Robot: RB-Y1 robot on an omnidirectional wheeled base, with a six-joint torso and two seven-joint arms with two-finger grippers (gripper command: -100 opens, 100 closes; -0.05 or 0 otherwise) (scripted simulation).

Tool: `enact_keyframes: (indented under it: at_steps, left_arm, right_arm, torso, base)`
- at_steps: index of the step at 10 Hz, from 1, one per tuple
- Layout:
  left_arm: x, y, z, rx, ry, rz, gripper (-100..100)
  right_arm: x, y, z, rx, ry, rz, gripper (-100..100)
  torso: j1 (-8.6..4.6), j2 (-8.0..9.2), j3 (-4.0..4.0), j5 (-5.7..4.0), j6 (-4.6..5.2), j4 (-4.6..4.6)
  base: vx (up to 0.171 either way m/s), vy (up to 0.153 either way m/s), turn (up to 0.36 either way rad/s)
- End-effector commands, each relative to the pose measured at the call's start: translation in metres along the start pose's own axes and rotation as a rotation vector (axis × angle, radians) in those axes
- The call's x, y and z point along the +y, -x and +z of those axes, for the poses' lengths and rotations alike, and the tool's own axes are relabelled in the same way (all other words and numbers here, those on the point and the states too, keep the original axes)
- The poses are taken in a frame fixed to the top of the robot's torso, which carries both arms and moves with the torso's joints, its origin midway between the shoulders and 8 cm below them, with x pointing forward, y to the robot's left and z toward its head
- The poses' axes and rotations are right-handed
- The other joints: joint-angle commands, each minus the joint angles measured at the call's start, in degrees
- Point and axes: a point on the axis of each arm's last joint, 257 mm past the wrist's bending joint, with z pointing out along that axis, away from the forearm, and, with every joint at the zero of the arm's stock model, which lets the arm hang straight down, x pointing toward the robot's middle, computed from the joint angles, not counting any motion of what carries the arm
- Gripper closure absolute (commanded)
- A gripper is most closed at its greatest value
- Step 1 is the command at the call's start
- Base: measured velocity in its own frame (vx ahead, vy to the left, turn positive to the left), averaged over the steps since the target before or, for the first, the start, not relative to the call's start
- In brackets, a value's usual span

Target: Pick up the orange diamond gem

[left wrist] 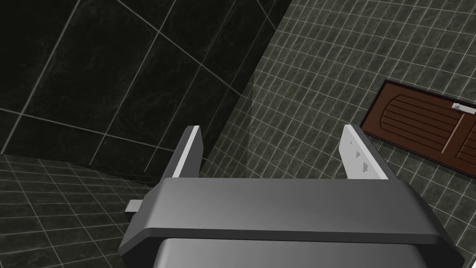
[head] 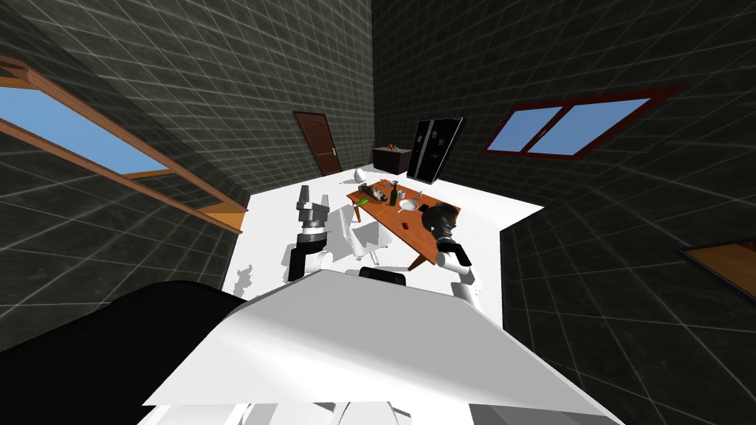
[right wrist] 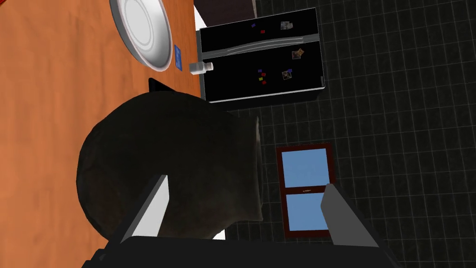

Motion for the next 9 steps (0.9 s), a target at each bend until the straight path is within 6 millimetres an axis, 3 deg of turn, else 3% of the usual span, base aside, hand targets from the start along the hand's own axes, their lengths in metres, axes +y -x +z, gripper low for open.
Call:
enact_keyframes:
  at_steps: [1, 4, 8, 9]
  left_arm:
    - [0.000, 0.000, 0.000, 0.000, 0.000, 0.000, 0]
    - [0.000, 0.000, 0.000, 0.000, 0.000, 0.000, 0]
    - [0.000, 0.000, 0.000, 0.000, 0.000, 0.000, 0]
    - [0.000, 0.000, 0.000, 0.000, 0.000, 0.000, 0]
  right_arm:
    - [-0.018, 0.013, 0.003, -0.020, -0.047, 0.025, -100]
    - [-0.034, 0.031, 0.020, -0.054, -0.124, 0.125, -100]
    - [-0.067, 0.051, 0.023, -0.101, -0.209, 0.183, -100]
    - [-0.066, 0.054, 0.031, -0.110, -0.229, 0.238, -100]
  torso:
    - [0.00, 0.00, 0.00, 0.00, 0.00, 0.00]
    - [0.02, -0.03, -0.02, 0.00, 0.02, -0.01]
    - [0.05, -0.05, -0.03, 0.02, 0.00, -0.01]
    - [0.04, -0.05, -0.03, 0.01, 0.02, -0.01]
  base:
    - [-0.013, -0.019, 0.032]
    - [-0.011, -0.019, 0.055]
    - [-0.004, -0.012, 0.038]
    - [-0.002, -0.019, 0.073]
